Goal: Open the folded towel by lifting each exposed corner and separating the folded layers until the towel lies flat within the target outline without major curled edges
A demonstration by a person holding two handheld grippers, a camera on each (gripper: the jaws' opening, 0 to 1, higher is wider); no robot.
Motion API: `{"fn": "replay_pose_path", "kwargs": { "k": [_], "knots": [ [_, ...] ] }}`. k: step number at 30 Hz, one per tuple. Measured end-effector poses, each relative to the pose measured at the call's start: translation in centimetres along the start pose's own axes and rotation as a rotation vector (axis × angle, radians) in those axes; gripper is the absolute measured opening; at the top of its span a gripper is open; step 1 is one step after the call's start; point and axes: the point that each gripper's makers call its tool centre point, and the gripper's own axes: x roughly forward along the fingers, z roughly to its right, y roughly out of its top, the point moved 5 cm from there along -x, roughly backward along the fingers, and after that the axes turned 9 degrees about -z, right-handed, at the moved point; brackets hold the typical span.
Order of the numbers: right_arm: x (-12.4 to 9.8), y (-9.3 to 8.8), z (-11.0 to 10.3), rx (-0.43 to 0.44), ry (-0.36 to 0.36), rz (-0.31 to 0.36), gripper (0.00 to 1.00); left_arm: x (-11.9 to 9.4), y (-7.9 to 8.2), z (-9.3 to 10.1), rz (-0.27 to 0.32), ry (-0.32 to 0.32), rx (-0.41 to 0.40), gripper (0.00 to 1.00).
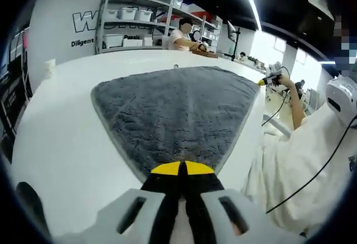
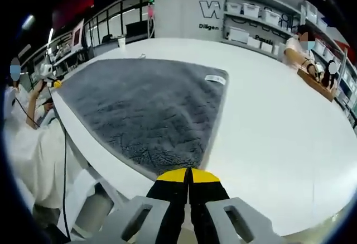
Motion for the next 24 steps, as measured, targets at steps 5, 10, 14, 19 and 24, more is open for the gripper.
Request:
{"fn": "replay_pose_path", "kwargs": {
  "k": [5,10,14,19,24],
  "knots": [
    [0.1,0.3,-0.1,-0.038,-0.025,-0.029,0.0,0.0,0.0,-0.1,0.004,-0.011,-0.01,0.0],
    [-0.2,0.3,-0.1,-0.024,-0.019,-0.023,0.0,0.1,0.1,0.0,0.007,-0.015,-0.017,0.0],
    [-0.8,0.6,0.3,-0.032,-0.045,-0.004,0.0,0.1,0.0,-0.2,0.022,-0.037,-0.039,0.0],
    [-0.9,0.9,0.3,-0.04,-0.055,0.008,0.0,0.1,0.0,-0.1,0.026,-0.034,-0.031,0.01],
    [-1.2,2.1,0.6,-0.092,-0.091,0.06,0.03,0.1,0.0,-0.2,0.032,-0.046,-0.044,0.01]
  ]
}}
